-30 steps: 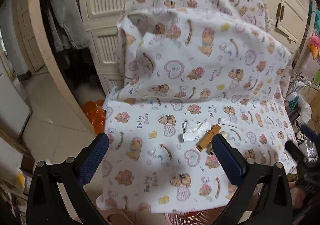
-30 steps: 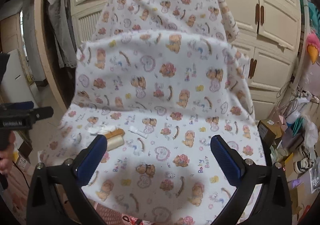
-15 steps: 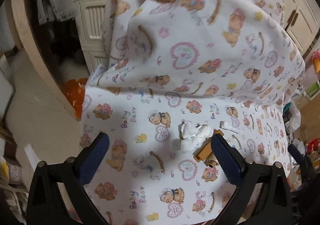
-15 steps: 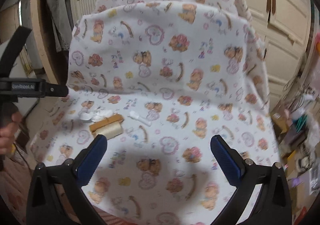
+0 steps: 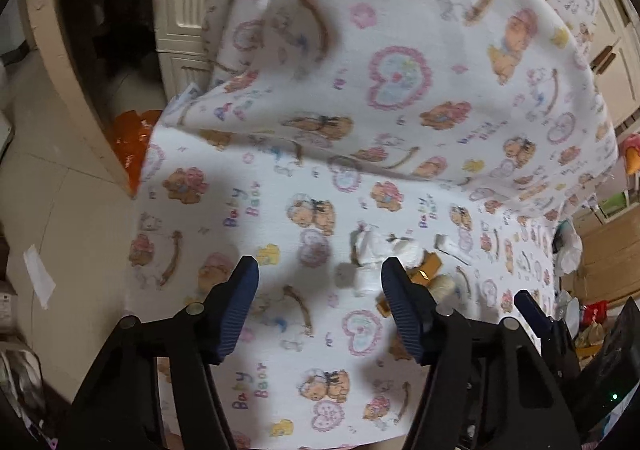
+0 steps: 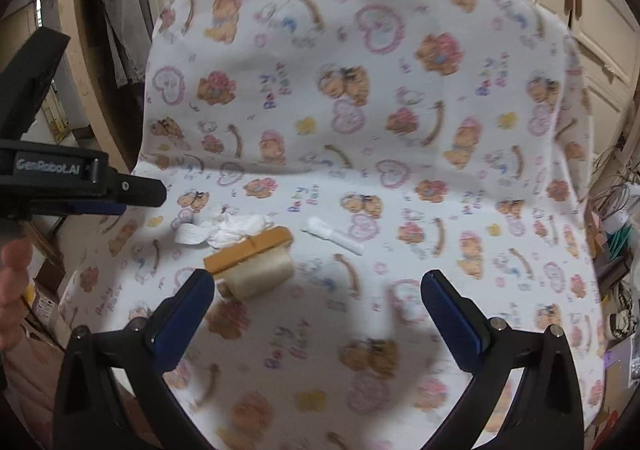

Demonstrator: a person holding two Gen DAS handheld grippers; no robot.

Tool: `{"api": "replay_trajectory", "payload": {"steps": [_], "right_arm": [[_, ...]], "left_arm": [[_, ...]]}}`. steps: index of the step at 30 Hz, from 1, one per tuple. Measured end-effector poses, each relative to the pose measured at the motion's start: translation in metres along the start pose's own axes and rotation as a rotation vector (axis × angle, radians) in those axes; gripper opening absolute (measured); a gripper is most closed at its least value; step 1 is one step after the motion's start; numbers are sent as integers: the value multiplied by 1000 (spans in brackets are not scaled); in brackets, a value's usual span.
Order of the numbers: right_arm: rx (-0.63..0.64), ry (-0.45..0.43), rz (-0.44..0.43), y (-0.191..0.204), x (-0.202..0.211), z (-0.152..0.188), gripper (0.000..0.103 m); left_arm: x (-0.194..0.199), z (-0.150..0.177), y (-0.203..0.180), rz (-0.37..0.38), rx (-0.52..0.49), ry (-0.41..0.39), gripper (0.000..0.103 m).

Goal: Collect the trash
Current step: 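Move both tools back up to the thread spool and white tissue, then grasp the cream thread spool with the right tool, then grasp the white tissue with the left tool while the right tool holds the spool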

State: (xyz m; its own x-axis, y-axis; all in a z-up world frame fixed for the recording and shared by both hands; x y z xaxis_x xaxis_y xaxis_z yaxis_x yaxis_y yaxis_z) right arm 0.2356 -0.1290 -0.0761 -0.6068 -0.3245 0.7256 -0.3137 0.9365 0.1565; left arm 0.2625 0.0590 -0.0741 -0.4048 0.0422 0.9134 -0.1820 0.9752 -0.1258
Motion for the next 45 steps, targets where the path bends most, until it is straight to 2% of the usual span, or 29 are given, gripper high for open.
{"api": "replay_trajectory", "payload": {"steps": [7, 9, 11, 13, 16, 17, 19, 25, 37, 41, 42, 44, 45], "right_arm": [[28, 31, 14, 16, -26, -1, 101], [58, 44, 26, 19, -31, 2, 91], [71, 64, 26, 19, -35, 6, 70], [48, 66, -6, 15, -33, 8, 59], [20, 74, -67, 11, -27, 11, 28], [21, 77, -70, 11, -25, 12, 24], [34, 75, -63, 9, -19, 15, 20], [-8, 79, -89, -14, 2, 25, 20], [1, 134, -135, -31, 11, 48, 20], [21, 122, -128, -29, 10, 50, 20], [21, 119, -127, -29, 10, 50, 19], [11, 112, -125, -31, 11, 50, 11], [-1, 108, -138, -31, 12, 49, 11]], "left_arm": [[7, -5, 11, -52, 14, -43, 62], [9, -5, 9, -68, -1, -54, 62], [9, -4, 6, -71, -14, -59, 63], [8, -3, 3, -70, -26, -59, 63], [7, -1, -2, -67, -35, -53, 63], [6, 0, -2, -65, -37, -50, 63], [5, 1, -4, -64, -39, -49, 63], [7, 3, -9, -58, -54, -55, 63], [0, 3, -20, -38, -58, -26, 63], [-3, 3, -23, -42, -58, -23, 63], [-4, 3, -23, -41, -57, -20, 63], [-6, 4, -25, -39, -59, -15, 63], [-7, 4, -26, -41, -61, -15, 63]]}}
Point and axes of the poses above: each gripper's, at about its wrist camera, not at the fingertips, and x roughly against the way its jaws point, y to its left, z to its underside, the point moved 4 cm from there along -x, roughly the way its jaws point, and after that the axes turned 10 degrees about -z, right-handed, at the moved point
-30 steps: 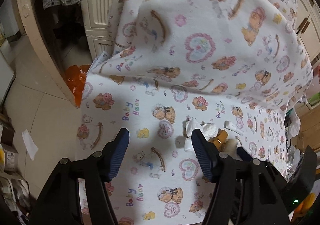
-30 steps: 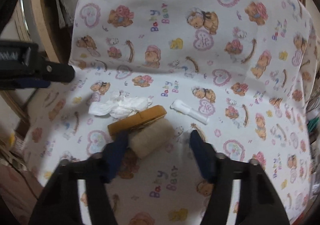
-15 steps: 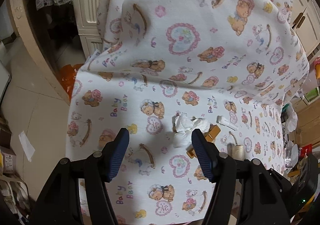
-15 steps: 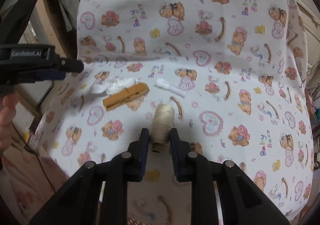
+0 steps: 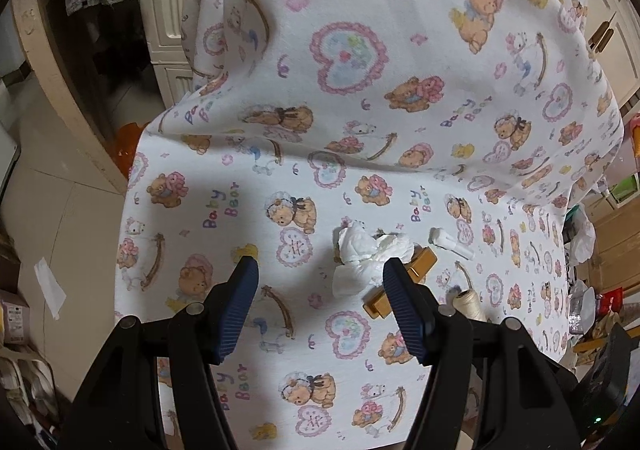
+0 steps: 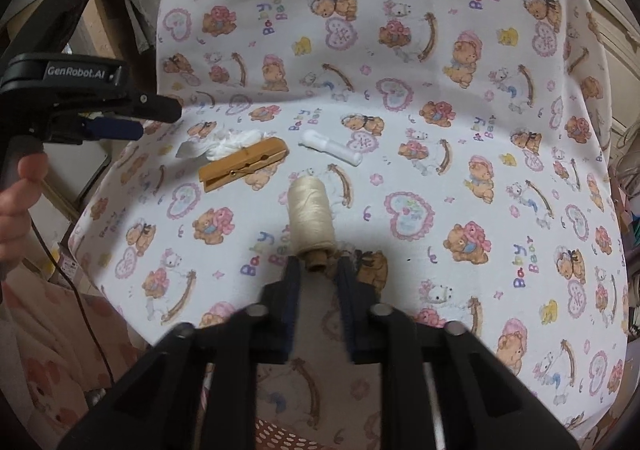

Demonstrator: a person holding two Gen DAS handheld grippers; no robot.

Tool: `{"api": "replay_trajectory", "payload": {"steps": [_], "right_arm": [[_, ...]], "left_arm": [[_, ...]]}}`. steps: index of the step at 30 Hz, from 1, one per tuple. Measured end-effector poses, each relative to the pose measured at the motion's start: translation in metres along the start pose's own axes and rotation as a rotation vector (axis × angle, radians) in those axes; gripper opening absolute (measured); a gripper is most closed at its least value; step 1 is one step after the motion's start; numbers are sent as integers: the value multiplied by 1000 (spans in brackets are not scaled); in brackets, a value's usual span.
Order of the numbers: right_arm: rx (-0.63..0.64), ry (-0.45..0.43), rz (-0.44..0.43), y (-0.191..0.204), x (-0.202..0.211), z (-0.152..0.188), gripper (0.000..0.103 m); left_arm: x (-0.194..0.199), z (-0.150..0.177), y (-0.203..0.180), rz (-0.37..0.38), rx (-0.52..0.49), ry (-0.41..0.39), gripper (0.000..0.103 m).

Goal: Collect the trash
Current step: 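Grasp the white tissue with the left tool while the right tool holds the spool, then carry the tissue and spool down over the pink wastebasket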

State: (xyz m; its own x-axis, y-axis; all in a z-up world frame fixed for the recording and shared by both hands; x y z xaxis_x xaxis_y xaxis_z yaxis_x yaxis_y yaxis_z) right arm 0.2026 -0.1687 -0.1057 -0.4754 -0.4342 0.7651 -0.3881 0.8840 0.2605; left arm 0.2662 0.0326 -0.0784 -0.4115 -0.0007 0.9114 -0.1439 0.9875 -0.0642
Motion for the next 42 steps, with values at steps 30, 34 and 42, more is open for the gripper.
{"api": "replay_trajectory", "payload": {"steps": [30, 34, 42], "right_arm": [[-29, -157, 27, 3, 43, -18, 10], [-32, -169, 37, 1, 50, -17, 10], [-32, -207, 37, 15, 82, -12, 10]], "left_arm": [[19, 1, -29, 43, -105, -88, 1], [31, 7, -27, 64, -116, -101, 1], [67, 35, -25, 131, -75, -43, 1]]}}
Point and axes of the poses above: each gripper's, at about its wrist camera, not at the fingertips, and x roughly against the way its jaws point, y to its left, z to its underside, the point moved 4 cm from there along -x, roughly the way its jaws point, and after that the axes turned 10 degrees about -z, right-handed, at the moved point
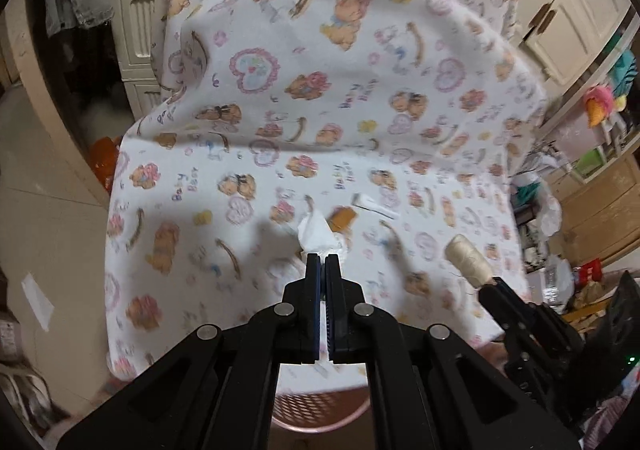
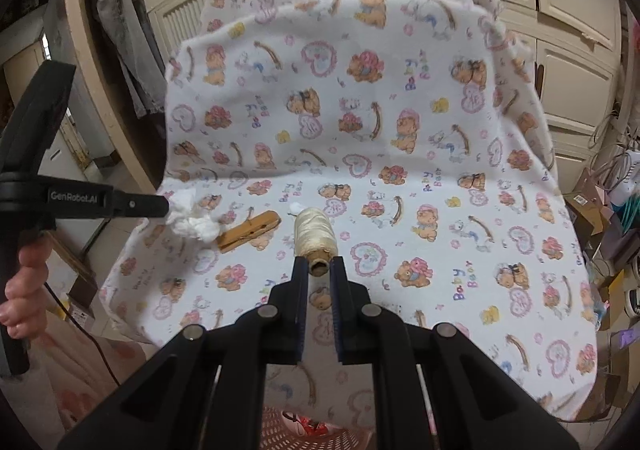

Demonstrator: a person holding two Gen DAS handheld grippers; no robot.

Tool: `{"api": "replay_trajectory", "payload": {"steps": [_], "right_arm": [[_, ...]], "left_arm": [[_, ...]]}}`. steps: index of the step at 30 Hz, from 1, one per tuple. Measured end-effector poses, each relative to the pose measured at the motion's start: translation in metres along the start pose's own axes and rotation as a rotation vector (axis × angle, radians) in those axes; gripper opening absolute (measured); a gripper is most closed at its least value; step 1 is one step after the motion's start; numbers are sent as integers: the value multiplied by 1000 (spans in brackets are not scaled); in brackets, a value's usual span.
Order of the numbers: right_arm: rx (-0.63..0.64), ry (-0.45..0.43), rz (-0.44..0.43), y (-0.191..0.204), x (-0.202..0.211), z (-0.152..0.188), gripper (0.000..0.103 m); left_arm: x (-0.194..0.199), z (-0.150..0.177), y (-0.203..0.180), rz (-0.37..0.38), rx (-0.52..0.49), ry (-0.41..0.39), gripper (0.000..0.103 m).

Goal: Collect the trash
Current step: 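Carry the tissue and spool down over the pink wastebasket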

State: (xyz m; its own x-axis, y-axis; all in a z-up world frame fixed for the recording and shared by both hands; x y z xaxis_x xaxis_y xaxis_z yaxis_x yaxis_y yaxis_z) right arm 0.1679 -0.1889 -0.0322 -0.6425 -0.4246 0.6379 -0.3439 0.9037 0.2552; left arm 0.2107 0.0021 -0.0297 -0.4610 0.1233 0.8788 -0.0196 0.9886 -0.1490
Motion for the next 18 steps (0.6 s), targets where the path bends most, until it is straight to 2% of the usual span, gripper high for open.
{"api": "replay_trajectory", "payload": {"steps": [4, 8, 13, 18], "right_arm": [[-14, -26, -12, 14, 23, 1, 10], [-30, -59, -27, 32, 48, 13, 10], [-36, -95, -30, 51, 78, 35, 10], [-58, -78, -31, 58, 87, 60, 10]], "left_arm": [[23, 16, -8, -10, -40, -25, 1], [38, 43, -15, 80, -30, 10, 1], [54, 75, -26, 51, -78, -19, 1], [44, 111, -27, 38, -74, -4, 1]]}}
Point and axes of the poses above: each gripper's, at about its wrist camera, not at the fingertips, and x roughly against the way its jaws point, y to its left, z to its underside, the point moved 4 cm from there along -x, roughly the way its jaws point, and after that the axes turned 10 degrees about -z, right-handed, at the moved point
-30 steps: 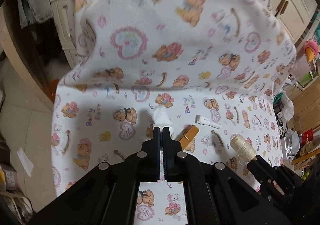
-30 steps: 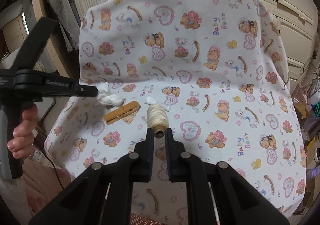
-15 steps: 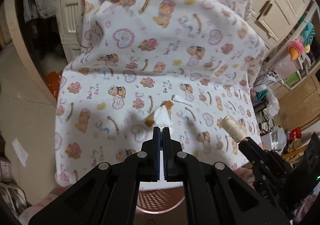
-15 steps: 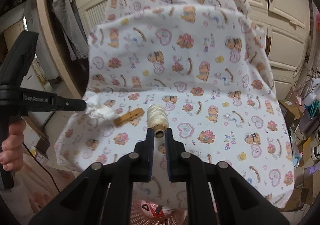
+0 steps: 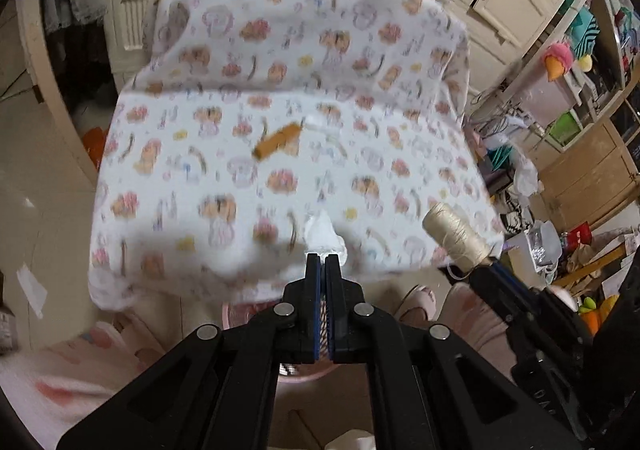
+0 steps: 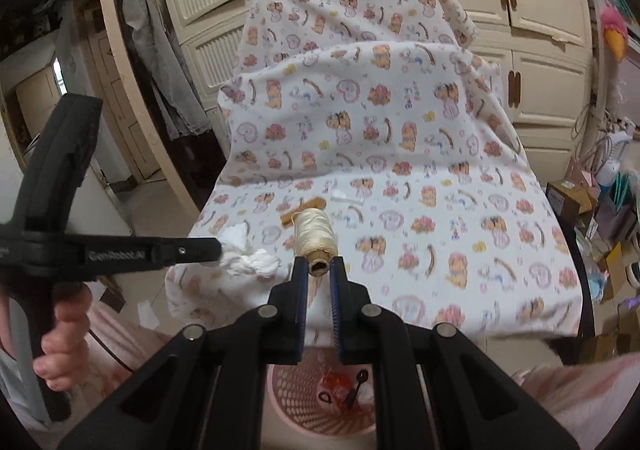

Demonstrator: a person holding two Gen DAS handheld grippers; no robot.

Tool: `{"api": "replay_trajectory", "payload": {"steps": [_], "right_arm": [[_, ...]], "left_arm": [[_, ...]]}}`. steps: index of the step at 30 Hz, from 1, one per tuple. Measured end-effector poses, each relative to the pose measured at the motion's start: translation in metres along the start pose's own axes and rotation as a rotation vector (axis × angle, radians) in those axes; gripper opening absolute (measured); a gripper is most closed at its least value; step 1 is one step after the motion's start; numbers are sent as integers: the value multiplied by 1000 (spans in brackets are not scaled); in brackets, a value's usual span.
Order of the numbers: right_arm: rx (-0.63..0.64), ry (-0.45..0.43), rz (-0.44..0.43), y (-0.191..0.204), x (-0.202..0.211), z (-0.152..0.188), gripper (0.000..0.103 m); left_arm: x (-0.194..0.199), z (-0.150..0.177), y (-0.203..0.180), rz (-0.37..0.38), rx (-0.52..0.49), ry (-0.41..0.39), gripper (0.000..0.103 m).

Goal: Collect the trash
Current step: 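Carry the tissue and spool down over the pink wastebasket, then open both tools to drop the tissue and spool into the wastebasket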

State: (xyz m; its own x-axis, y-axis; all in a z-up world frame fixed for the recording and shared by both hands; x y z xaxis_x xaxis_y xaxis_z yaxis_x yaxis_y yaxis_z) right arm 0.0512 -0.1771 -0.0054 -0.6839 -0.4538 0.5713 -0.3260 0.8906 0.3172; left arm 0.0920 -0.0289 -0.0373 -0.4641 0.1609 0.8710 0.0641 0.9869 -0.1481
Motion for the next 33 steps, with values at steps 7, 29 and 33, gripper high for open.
{"api": "replay_trajectory", "payload": {"steps": [7, 29, 33], "right_arm": [[-36, 168, -12, -11, -32, 45, 10], [-206, 646, 97, -73, -150, 155, 10], [-298, 741, 64, -87, -162, 180, 10]], "left_arm": [[-56, 41, 17, -45, 10, 144, 1], [-164, 87, 18, -142, -70, 411, 2], [-177, 100, 25, -165, -79, 452, 2]]}}
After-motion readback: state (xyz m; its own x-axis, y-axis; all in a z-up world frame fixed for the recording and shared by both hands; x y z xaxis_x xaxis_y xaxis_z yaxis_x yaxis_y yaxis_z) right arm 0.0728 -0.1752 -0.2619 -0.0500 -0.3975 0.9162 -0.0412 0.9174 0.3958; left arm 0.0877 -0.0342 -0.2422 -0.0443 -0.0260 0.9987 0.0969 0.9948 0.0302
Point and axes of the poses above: each gripper's, at about its wrist camera, not at the fingertips, and x roughly against the way its jaws point, y to its left, z to its underside, the point moved 4 cm from there along -x, roughly the way its jaws point, and after that the axes turned 10 degrees about -z, right-handed, at the moved point
